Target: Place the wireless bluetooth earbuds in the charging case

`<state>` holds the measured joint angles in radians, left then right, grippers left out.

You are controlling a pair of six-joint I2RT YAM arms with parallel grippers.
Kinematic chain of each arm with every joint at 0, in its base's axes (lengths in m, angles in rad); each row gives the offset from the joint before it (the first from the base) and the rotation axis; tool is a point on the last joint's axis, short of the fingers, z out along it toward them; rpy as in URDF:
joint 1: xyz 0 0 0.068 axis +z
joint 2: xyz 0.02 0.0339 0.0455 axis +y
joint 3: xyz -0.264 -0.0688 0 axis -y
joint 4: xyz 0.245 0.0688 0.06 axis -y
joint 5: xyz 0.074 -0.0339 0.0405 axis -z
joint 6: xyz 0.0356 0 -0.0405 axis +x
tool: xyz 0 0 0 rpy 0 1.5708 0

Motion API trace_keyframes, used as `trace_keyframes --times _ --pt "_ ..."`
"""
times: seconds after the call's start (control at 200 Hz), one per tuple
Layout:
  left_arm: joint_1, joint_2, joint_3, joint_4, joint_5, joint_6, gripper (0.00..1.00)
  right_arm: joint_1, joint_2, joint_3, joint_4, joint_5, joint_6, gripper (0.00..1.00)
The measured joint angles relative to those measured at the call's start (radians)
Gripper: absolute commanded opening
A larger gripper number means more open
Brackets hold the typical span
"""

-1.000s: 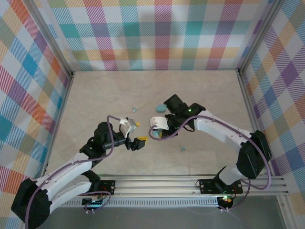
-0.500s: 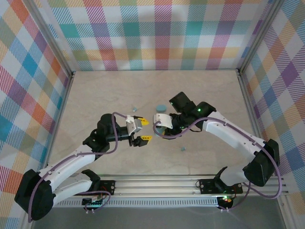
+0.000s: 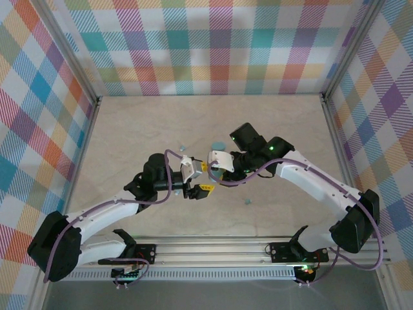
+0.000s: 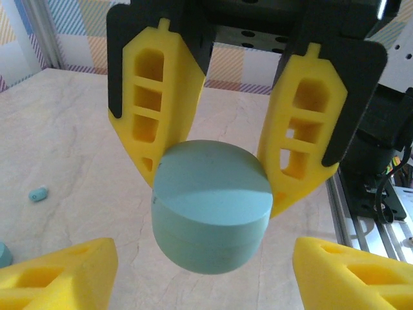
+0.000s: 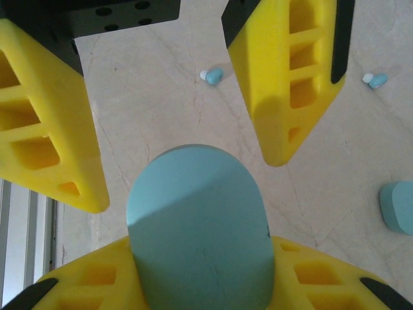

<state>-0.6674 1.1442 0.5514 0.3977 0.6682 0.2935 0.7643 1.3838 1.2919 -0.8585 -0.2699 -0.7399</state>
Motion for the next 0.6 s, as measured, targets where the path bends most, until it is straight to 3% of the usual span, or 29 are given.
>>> trace_keyframes --times 0.405,0.6 --pt "0.000 0.050 0.034 0.027 0.001 -0.029 0.60 0.000 0.000 0.000 0.002 0.004 0.000 0.35" --pt "-0.001 0.070 0.042 0.031 0.009 -0.032 0.60 -0.005 0.000 0.000 0.003 0.008 0.000 0.35"
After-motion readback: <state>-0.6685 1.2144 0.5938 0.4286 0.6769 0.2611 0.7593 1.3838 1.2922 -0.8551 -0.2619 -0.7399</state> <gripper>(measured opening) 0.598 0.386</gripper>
